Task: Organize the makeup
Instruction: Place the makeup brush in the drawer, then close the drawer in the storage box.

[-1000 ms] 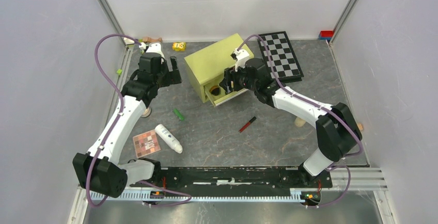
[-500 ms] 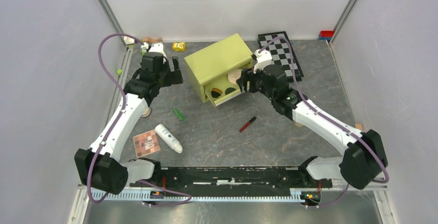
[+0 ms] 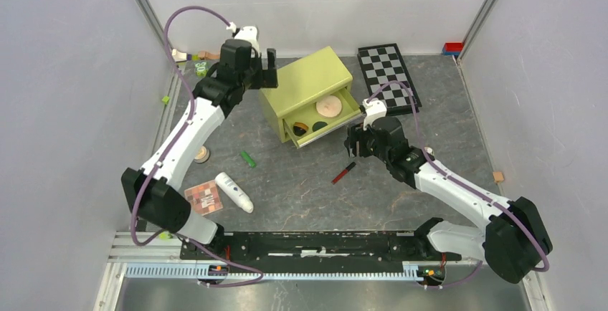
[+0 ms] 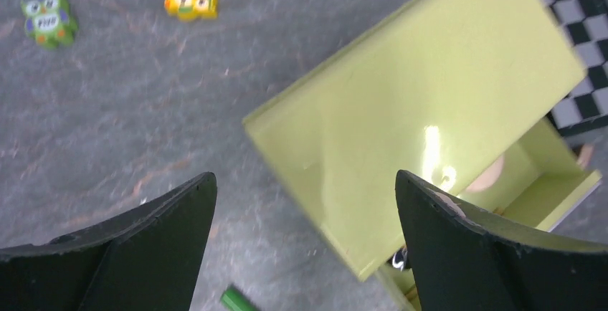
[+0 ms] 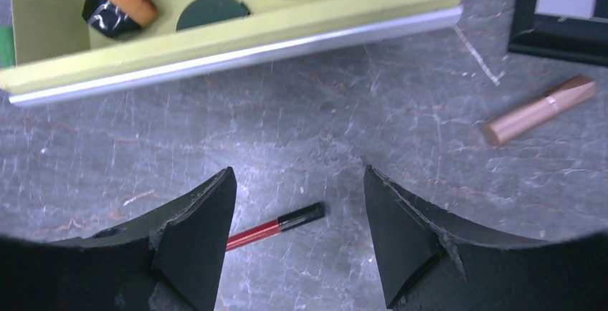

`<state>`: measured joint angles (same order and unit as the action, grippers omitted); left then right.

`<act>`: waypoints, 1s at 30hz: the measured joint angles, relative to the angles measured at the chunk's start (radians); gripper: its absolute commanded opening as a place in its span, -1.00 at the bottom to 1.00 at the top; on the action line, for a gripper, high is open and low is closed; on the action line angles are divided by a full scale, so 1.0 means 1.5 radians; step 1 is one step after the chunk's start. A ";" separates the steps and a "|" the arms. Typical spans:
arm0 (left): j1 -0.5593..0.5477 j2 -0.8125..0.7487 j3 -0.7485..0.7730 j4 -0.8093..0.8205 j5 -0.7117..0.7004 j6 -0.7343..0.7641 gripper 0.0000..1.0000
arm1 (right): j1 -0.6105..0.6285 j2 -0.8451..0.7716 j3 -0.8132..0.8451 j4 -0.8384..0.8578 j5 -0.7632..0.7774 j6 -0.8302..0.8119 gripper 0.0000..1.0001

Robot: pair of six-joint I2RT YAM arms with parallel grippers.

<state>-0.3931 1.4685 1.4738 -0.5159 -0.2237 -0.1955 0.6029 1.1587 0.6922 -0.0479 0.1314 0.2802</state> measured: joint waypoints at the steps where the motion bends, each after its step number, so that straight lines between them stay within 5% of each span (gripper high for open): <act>1: 0.001 0.018 0.025 0.004 0.006 0.001 1.00 | 0.000 0.000 -0.007 0.000 -0.006 0.002 0.44; 14: 0.040 0.336 0.350 0.001 0.157 0.000 1.00 | 0.000 0.001 -0.077 0.057 -0.105 0.057 0.45; 22: 0.124 0.391 0.372 -0.008 0.296 -0.010 1.00 | 0.000 0.024 -0.080 0.082 -0.084 0.131 0.71; 26: 0.127 0.391 0.367 -0.002 0.324 -0.009 1.00 | 0.000 0.061 -0.074 0.073 -0.057 0.200 0.94; 30: 0.117 0.391 0.335 0.003 0.344 -0.009 1.00 | -0.001 0.090 -0.072 0.075 -0.054 0.262 0.96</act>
<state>-0.2169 2.0552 1.9759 -0.5117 0.2928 -0.2089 0.6022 1.2942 0.5846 0.0647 0.0509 0.6739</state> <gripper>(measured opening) 0.997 0.978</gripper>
